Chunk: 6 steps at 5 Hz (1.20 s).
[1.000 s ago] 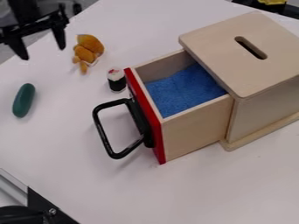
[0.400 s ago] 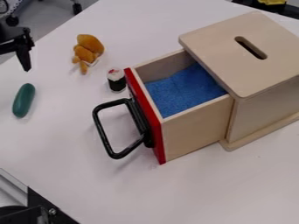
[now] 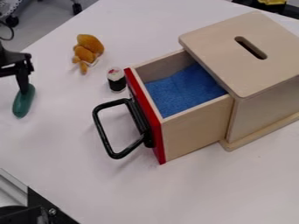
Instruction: Put the green object in the drawer
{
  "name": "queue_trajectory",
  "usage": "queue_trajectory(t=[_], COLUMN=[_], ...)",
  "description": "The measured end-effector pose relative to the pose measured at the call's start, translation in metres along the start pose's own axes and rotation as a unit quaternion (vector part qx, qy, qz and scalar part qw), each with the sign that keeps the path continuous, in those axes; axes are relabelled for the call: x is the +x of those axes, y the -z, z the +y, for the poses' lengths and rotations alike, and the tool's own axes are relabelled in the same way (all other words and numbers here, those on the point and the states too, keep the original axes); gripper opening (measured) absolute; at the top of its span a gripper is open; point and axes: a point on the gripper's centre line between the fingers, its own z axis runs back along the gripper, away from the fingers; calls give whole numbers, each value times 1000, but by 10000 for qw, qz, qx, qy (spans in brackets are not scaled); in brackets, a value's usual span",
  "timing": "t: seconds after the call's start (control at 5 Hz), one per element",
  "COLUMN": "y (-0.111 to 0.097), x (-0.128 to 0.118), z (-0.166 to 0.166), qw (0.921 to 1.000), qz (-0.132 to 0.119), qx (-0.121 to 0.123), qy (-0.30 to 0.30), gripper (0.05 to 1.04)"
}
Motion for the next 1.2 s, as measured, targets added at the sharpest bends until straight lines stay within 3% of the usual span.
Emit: queue_trajectory(t=[0.4,0.6,1.0,1.2], y=[21,21,21,21], x=[2,4,4,3], z=[-6,-8,-6,-5], qw=[9994,9991,9987,9985], qz=[211,231,241,267], qx=[-262,-356,-416,-433], qy=[-18,-54,-145,-189], gripper=[999,949,421,411])
